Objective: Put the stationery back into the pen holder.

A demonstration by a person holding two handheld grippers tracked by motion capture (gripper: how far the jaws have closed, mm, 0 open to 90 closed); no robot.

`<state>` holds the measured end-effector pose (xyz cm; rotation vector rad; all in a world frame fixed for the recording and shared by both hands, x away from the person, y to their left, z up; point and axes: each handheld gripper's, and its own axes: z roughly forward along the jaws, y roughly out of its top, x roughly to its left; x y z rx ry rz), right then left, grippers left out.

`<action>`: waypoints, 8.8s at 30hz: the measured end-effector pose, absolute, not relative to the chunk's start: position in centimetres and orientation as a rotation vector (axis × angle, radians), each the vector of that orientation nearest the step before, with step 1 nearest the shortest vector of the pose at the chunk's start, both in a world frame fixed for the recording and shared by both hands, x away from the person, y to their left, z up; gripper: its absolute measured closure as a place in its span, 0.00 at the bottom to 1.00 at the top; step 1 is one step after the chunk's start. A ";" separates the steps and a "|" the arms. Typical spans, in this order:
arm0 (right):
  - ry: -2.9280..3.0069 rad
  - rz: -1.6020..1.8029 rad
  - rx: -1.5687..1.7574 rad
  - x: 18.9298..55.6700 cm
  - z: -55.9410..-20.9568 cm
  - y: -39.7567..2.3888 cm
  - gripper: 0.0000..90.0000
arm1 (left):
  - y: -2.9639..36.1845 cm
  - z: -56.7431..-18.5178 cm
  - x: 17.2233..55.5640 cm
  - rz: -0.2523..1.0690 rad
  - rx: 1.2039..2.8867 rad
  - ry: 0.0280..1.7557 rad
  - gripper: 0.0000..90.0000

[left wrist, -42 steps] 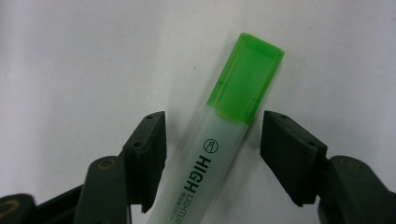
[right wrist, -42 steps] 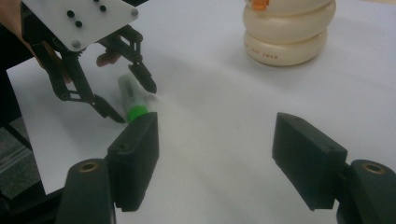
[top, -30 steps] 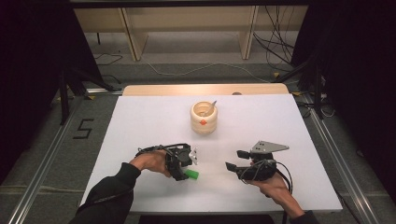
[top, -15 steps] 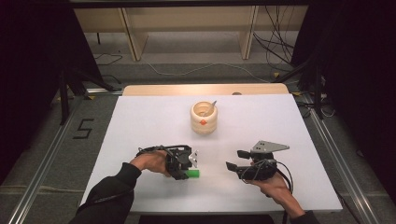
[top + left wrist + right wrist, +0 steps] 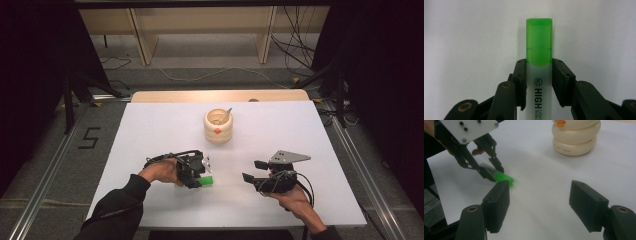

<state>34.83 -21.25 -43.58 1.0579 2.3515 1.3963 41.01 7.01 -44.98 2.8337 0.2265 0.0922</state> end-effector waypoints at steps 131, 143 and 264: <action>2.318 1.442 1.061 34.8 -43.4 -21.5 0.32 | 6.2 -37.3 51.1 0.344 1.792 0.990 0.34; 2.315 1.439 1.063 34.8 -43.4 -21.5 0.32 | 8.5 -36.9 47.5 0.287 1.781 0.909 0.31; 2.308 1.452 1.069 34.2 -44.2 -21.5 0.31 | 14.4 -43.3 34.6 0.249 1.795 0.781 0.17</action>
